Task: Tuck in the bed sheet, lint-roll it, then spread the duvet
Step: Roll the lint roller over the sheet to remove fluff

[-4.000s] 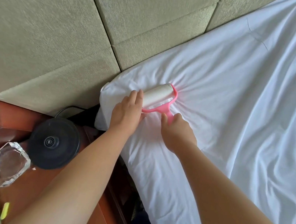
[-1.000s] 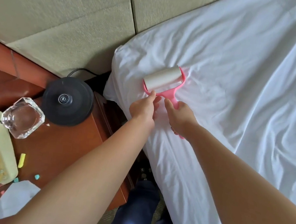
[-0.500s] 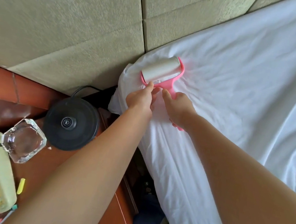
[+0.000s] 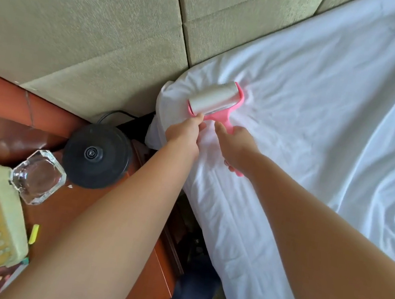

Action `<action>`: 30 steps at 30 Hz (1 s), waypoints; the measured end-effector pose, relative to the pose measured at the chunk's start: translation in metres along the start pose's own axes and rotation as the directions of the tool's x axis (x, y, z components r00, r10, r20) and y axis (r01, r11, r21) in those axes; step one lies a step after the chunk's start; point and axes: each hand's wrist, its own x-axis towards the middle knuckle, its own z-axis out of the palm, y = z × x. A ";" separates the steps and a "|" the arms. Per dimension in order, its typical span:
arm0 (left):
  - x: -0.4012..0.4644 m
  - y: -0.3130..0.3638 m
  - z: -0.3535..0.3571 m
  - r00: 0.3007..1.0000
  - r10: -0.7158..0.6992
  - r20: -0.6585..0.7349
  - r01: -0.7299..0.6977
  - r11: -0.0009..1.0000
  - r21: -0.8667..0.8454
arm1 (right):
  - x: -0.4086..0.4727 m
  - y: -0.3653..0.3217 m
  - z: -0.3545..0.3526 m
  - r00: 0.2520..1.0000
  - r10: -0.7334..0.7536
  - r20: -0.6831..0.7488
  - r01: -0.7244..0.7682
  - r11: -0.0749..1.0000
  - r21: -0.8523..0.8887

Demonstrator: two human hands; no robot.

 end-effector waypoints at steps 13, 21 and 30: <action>-0.073 -0.116 0.001 0.997 -0.075 -0.002 0.075 0.996 -0.051 | -0.099 0.100 0.003 1.000 -0.021 0.004 0.022 0.998 -0.057; -0.115 -0.181 0.002 0.990 -0.131 0.053 0.134 0.989 -0.065 | -0.153 0.161 0.008 1.000 -0.018 0.000 0.018 0.999 -0.037; -0.159 -0.239 0.001 0.985 -0.156 0.071 0.157 0.988 -0.004 | -0.211 0.214 0.015 0.998 0.062 -0.018 -0.061 0.997 0.056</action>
